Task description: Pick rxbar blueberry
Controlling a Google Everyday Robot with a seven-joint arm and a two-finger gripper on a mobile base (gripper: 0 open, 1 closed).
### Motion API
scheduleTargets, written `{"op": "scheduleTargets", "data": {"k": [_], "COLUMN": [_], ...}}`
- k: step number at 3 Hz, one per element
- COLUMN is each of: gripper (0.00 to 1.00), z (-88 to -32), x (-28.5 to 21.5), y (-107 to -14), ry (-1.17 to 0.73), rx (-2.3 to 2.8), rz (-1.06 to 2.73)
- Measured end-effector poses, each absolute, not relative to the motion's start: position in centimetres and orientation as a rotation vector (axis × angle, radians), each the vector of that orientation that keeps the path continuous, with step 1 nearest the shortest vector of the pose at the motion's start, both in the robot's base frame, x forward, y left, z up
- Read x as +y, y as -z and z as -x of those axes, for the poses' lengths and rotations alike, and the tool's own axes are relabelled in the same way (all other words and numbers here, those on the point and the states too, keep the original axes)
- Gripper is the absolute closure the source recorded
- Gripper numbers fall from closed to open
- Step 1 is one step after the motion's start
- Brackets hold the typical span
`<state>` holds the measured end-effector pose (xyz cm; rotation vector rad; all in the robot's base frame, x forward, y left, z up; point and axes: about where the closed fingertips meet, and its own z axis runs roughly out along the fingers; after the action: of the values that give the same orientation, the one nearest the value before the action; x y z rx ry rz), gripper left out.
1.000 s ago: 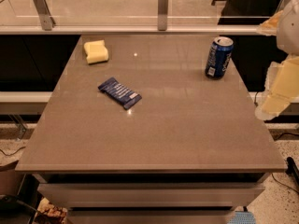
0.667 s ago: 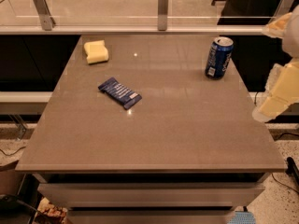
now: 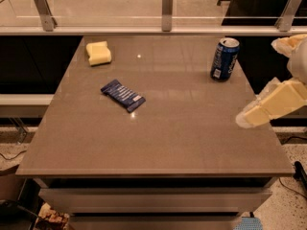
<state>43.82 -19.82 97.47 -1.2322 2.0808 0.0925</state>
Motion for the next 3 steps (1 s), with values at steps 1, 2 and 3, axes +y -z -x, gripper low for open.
{"op": "scheduleTargets", "data": {"k": [1,2,3], "gripper": [0.00,0.00,0.00], "z": [-44.8,-46.0,-47.2], "x": [-18.7,-17.3,-15.8], "y": [-96.5,-95.3,-94.1], "ry": [-0.160,-0.237,-0.314], "rx": [2.011,1.930,1.865], "rz": [1.112,1.012,0.950]}}
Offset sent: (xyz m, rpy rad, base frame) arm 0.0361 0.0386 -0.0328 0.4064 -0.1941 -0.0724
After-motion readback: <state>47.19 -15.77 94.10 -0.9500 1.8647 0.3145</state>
